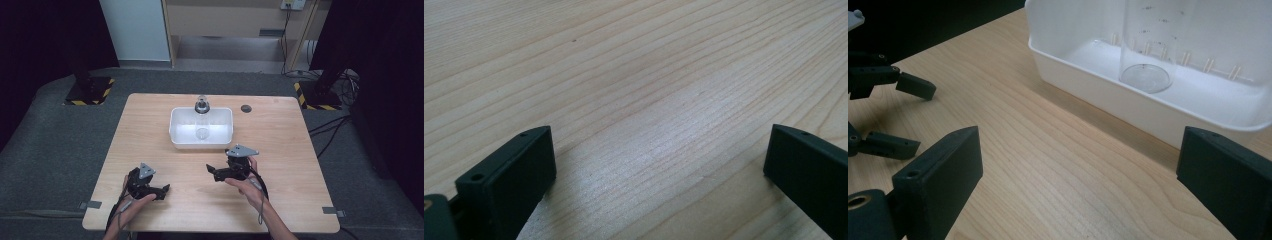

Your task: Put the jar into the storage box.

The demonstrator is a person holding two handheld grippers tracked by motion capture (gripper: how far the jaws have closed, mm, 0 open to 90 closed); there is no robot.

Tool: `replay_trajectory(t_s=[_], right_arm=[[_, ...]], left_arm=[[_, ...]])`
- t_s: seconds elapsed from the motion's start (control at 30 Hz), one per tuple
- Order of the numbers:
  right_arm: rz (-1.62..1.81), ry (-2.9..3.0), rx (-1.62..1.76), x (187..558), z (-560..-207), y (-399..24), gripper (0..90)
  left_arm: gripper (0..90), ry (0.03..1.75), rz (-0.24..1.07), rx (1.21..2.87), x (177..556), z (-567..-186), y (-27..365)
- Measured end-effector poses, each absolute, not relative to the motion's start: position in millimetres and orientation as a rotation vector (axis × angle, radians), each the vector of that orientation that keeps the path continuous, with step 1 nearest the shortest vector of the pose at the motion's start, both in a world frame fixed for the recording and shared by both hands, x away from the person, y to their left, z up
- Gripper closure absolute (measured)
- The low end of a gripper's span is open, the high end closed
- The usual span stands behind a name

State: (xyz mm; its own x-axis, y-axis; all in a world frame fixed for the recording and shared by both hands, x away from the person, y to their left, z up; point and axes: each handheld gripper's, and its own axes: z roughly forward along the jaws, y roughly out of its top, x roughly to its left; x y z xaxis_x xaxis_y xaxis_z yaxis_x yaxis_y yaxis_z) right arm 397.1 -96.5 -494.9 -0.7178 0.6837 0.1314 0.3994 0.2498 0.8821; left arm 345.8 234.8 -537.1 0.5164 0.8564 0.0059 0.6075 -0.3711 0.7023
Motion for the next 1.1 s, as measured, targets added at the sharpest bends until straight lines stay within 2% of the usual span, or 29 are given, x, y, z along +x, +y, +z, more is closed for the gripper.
replay_trajectory(t_s=[1.1], right_arm=[[1.401,2.265,1.037,380,-512,-116,4.9]], left_arm=[[0.0,1.188,0.495,2.11,346,-537,235]])
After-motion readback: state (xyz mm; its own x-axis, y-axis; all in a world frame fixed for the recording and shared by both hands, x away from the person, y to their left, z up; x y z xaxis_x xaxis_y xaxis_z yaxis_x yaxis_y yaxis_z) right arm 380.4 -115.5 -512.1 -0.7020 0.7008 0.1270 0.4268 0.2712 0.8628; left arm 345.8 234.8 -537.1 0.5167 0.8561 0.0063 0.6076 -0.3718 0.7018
